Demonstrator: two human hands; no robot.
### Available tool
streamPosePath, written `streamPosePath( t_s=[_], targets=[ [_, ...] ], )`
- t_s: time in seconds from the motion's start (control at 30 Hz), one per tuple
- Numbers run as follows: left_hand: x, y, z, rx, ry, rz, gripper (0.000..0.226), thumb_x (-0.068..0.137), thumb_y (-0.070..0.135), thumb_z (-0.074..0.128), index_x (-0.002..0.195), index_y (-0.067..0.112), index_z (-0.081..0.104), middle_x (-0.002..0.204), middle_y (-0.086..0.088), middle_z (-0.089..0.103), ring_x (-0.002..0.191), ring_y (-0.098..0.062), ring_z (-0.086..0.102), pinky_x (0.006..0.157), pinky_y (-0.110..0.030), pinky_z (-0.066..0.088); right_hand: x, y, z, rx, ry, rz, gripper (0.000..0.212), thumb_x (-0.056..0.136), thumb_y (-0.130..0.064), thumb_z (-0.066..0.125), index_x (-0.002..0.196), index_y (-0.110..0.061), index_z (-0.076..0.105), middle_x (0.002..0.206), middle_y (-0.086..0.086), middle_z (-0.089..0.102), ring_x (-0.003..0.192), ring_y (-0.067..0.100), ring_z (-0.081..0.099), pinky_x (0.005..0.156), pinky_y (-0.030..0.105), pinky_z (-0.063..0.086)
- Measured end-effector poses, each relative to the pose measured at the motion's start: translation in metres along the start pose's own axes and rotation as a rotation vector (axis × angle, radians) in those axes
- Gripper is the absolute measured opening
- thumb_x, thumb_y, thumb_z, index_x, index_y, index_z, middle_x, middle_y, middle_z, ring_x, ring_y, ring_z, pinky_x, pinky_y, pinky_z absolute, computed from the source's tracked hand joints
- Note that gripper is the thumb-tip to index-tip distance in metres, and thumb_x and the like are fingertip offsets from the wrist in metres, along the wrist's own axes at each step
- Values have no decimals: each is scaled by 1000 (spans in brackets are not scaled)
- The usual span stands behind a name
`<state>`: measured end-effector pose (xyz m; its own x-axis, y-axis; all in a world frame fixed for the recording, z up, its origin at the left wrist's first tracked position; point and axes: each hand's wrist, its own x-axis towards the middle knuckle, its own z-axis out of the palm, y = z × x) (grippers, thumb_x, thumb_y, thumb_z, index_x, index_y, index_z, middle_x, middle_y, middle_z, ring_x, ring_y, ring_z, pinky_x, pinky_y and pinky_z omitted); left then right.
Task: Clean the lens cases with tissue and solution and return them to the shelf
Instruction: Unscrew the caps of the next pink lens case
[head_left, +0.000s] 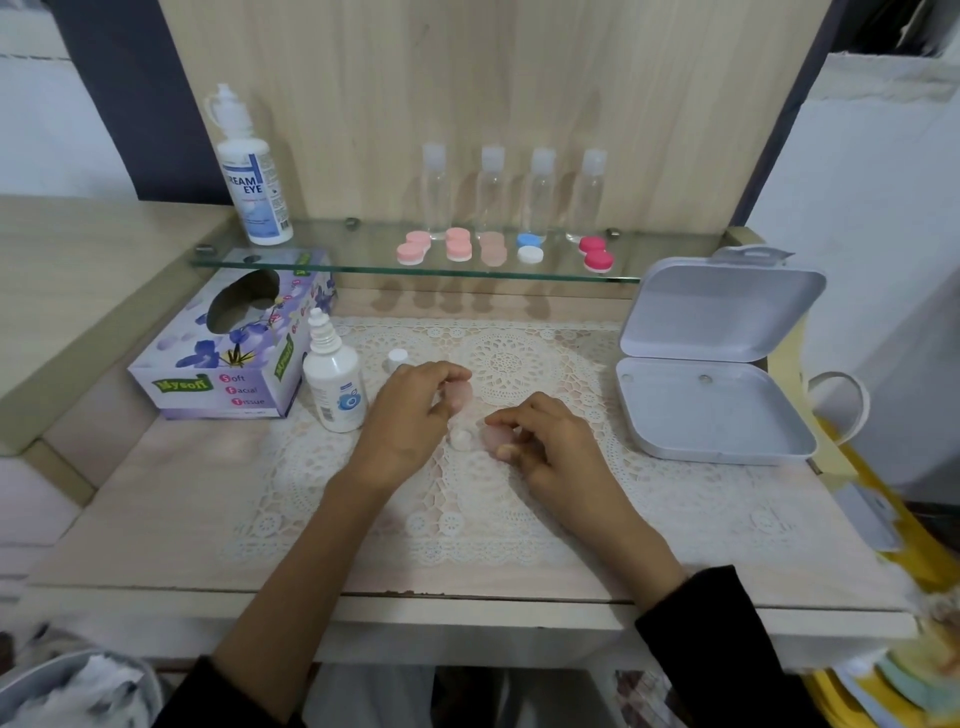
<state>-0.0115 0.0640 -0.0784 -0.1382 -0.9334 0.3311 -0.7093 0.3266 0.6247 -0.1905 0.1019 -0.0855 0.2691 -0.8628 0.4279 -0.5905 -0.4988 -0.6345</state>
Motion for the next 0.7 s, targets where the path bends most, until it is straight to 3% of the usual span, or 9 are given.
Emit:
streamPosePath(
  t_s=[0.33, 0.5, 0.6, 0.7],
  targets=[
    [-18, 0, -8, -123, 12, 28, 28, 93, 12, 57, 118, 21, 62, 117, 8, 62, 113, -11, 52, 97, -29, 41, -1, 0, 0, -6, -3, -3, 28, 81, -5, 68, 108, -12, 71, 85, -10, 51, 88, 16, 53, 77, 23, 40],
    [-38, 5, -12, -143, -4, 39, 34, 77, 33, 76, 109, 25, 67, 104, 15, 61, 102, 2, 52, 86, -7, 33, -2, -2, -1, 2, -12, 29, 29, 82, -6, 69, 110, -14, 70, 87, -13, 51, 91, 12, 51, 77, 19, 37],
    [-38, 2, -9, -74, -30, 48, 41, 70, 45, 77, 105, 25, 68, 98, 11, 63, 97, -3, 54, 89, -19, 39, -3, -3, 0, 7, -8, 42, 30, 83, -6, 69, 111, -15, 70, 88, -15, 51, 91, 9, 50, 78, 16, 35],
    [-37, 1, -9, -45, -38, 53, 46, 67, 60, 59, 98, 28, 69, 93, 12, 63, 94, -7, 54, 87, -27, 42, -3, -4, 0, 4, -10, 41, 30, 82, -16, 68, 112, -15, 69, 88, -18, 49, 91, 6, 48, 78, 16, 34]
  ],
)
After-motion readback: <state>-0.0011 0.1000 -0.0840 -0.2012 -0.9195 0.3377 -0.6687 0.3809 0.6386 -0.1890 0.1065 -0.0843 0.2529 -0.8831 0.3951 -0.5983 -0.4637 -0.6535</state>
